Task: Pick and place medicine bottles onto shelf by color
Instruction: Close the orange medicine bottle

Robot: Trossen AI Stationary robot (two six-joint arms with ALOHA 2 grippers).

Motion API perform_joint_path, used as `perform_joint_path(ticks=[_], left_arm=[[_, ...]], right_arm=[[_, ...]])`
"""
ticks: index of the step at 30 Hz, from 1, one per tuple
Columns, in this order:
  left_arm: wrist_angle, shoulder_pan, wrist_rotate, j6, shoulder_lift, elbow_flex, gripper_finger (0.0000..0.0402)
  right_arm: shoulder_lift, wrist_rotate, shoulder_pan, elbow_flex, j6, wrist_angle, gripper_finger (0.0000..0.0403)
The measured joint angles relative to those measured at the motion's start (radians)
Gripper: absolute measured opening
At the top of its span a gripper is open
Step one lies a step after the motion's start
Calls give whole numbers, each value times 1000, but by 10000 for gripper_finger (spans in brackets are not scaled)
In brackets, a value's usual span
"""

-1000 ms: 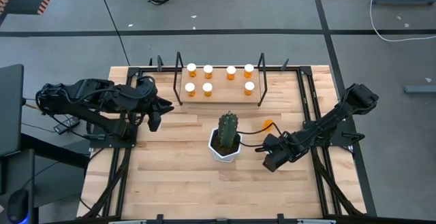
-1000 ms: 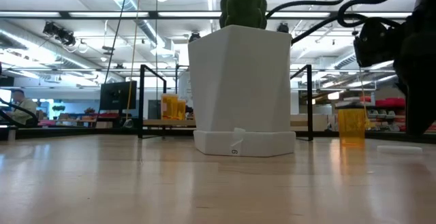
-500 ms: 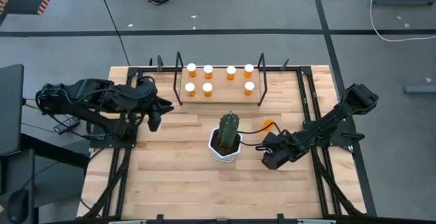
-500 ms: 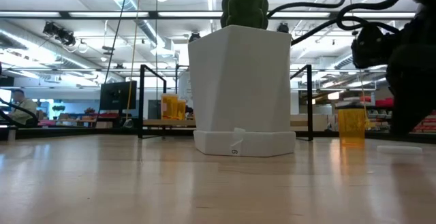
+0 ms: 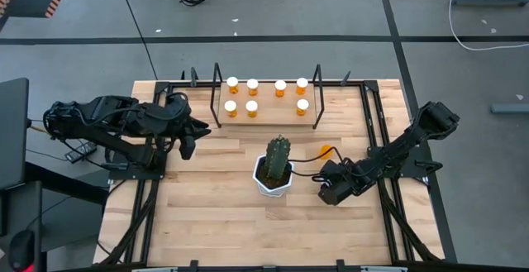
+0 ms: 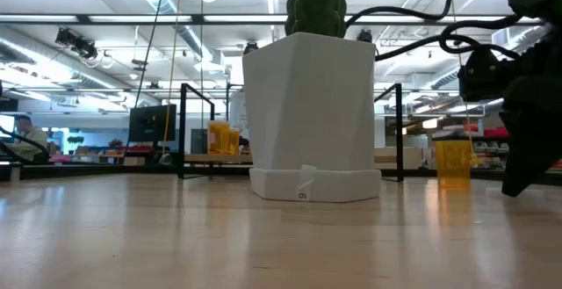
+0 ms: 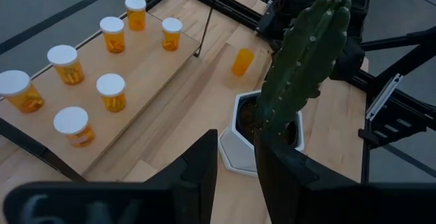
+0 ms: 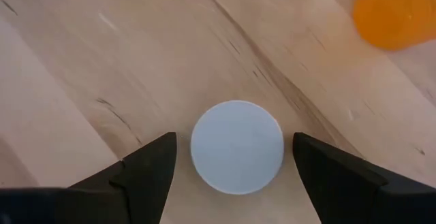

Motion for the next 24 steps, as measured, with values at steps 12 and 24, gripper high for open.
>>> perform_joint_path(ticks=[12,24], left_arm=[[0,0,0,-7,0,0,105],[0,0,0,-7,0,0,105]], right_arm=[[-1,13,0,-5,16,-15,231],[2,36,0,85,45,-134,204]])
